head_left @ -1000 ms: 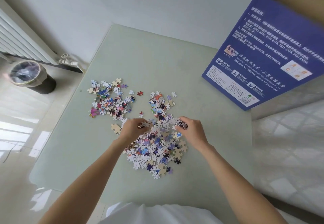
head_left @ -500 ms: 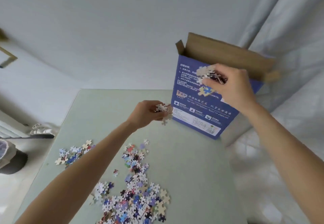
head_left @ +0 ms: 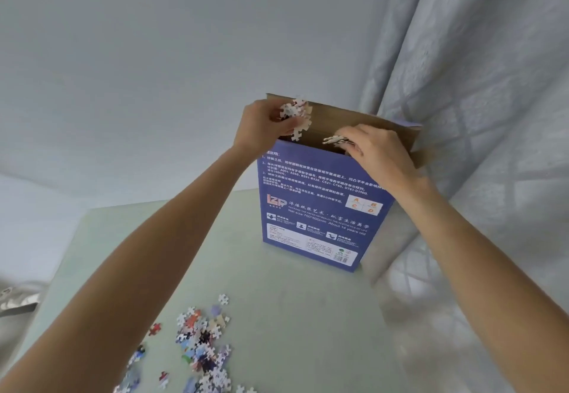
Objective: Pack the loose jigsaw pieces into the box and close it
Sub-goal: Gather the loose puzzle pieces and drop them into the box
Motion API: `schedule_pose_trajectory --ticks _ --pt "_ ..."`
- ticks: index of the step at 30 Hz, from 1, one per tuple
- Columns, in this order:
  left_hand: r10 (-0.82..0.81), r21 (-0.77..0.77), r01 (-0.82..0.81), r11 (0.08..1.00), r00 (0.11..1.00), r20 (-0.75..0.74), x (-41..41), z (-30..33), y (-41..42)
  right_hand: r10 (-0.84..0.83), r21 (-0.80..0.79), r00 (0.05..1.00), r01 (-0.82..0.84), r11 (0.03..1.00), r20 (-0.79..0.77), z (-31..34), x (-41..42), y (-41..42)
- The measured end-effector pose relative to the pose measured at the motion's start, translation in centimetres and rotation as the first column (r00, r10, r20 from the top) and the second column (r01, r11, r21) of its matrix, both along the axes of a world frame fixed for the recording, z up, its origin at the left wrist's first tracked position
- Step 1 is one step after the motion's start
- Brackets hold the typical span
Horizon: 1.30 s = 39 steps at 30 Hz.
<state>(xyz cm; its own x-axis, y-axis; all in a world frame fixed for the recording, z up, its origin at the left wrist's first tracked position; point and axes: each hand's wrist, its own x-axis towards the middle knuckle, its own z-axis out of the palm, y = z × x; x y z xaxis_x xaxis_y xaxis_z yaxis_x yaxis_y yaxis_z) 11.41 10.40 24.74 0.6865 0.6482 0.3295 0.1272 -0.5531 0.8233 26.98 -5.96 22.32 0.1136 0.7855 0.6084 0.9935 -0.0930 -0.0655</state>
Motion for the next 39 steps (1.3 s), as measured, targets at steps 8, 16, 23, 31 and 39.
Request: schedule_pose_trajectory --ticks 8,16,23,31,39 --pt "-0.024 0.613 0.295 0.733 0.911 -0.411 2.2 1.1 1.0 0.005 -0.132 0.960 -0.043 0.990 -0.279 1.3 0.5 0.6" --pt "-0.062 0.540 0.363 0.760 0.866 -0.495 2.8 1.1 1.7 -0.015 -0.162 0.967 -0.027 0.986 -0.254 1.0 -0.2 1.7" --pt "-0.133 0.441 0.308 0.843 0.914 -0.384 1.9 0.7 1.1 0.000 -0.121 0.971 -0.030 0.992 -0.237 1.3 -1.4 2.1" --pt "-0.146 0.729 0.134 0.672 0.988 -0.046 -1.9 -2.3 0.5 0.131 0.204 0.963 -0.083 0.975 -0.234 0.6 -4.5 0.7" --pt "0.089 0.520 -0.029 0.854 0.992 -0.091 -13.6 -12.6 -4.3 0.160 -0.021 0.943 -0.174 0.985 -0.290 -13.8 -12.7 -3.1"
